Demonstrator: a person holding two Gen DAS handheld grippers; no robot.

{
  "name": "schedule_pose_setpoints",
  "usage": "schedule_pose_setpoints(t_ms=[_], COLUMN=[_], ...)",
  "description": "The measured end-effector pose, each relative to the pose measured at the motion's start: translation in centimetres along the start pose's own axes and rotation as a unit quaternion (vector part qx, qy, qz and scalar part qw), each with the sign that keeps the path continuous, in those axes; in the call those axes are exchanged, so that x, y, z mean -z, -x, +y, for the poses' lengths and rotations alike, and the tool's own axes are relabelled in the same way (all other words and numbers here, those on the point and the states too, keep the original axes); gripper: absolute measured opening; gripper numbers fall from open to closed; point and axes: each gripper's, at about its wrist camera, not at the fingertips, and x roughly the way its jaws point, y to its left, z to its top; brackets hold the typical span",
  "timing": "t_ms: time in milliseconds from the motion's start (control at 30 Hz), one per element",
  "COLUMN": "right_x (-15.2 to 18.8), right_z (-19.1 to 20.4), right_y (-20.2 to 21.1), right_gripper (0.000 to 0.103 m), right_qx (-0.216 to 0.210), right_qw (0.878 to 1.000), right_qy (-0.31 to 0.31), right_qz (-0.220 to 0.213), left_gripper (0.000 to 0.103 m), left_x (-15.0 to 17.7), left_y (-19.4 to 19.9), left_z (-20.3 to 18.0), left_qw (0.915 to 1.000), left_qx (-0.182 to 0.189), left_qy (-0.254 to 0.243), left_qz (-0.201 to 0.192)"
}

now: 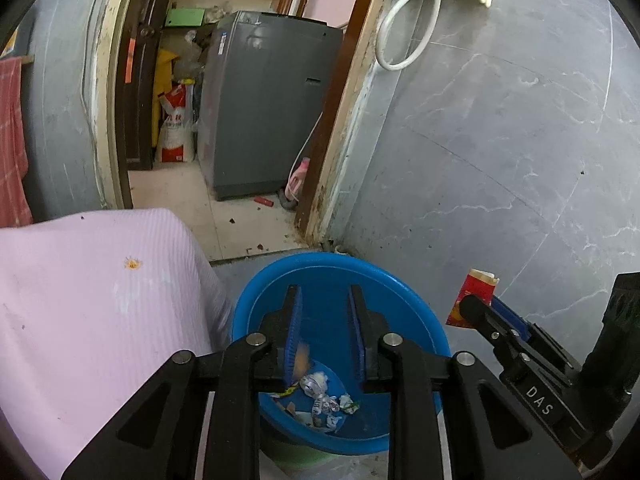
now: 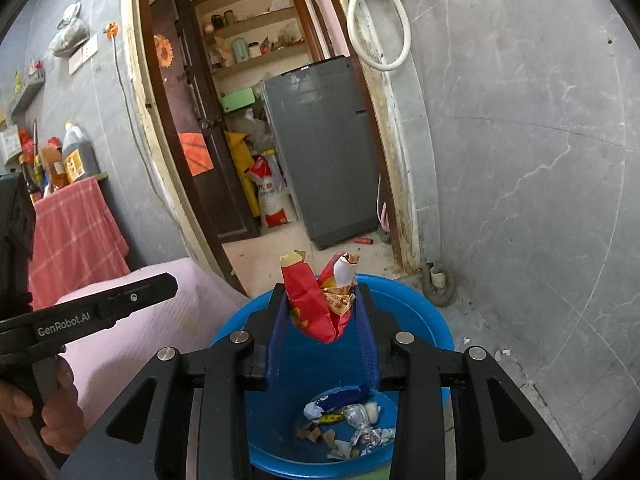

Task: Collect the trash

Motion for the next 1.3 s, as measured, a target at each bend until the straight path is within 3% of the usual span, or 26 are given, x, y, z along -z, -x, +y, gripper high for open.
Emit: schedule_pose_setpoints(t_ms=[100,200,333,500,567,667,767,833,1067,1300], right_x=[0.0,0.0,-0.1,-0.3,-0.6,-1.1,-1.8,-2.3,-3.6,-3.7], right_z=[0.1,0.2,0.2,0.3,0.4,0.6,1.0,1.2,2.3,4.0], right_y=[-0.2,-0.4,-0.4,0.1,0.5,1.5,2.7,3.3,5.8,9.0], right_gripper=[0.035,0.037,0.046,0.055,0.057,0.071,0.076,0.082,0.103,0.103], right_qx=[0.0,-0.001,-0.002,-0.007,-0.008,-0.008,-0.008,-0.007,-0.004,-0.005], right_qw=[1.0,1.0,1.0,1.0,1.0,0.999,0.999,0.998,0.997,0.996], right_qy=[-0.001,-0.001,-0.005,-0.011,-0.01,-0.014,-0.014,-0.011,-0.005,0.016], right_qz=[0.003,0.006,0.002,-0.009,-0.016,-0.034,-0.049,-0.057,-0.079,-0.093], left_gripper=[0.031,0.032,0.045,0.046,0.052,0.058,0.062,0.076,0.097,0.101], left_x=[-0.1,-0.2,-0.4,-0.7,-1.0,-1.1,-1.3,-1.5,-1.9,-1.5], left_y=[0.0,0.0,0.6,1.6,1.9,3.2,4.3,5.4,9.0,12.8], left_z=[0.0,-0.1,0.3,0.9,0.9,1.4,1.8,1.9,1.9,1.4], left_qw=[1.0,1.0,0.9998,0.9994,0.9992,0.9984,0.9979,0.997,0.9928,0.9883], left_qx=[-0.002,-0.002,-0.01,-0.018,-0.021,-0.029,-0.031,-0.038,-0.061,-0.073], left_qy=[0.002,0.004,0.008,0.014,0.017,0.022,0.027,0.029,0.02,0.011], left_qz=[-0.002,-0.005,-0.017,-0.027,-0.03,-0.044,-0.051,-0.061,-0.102,-0.134])
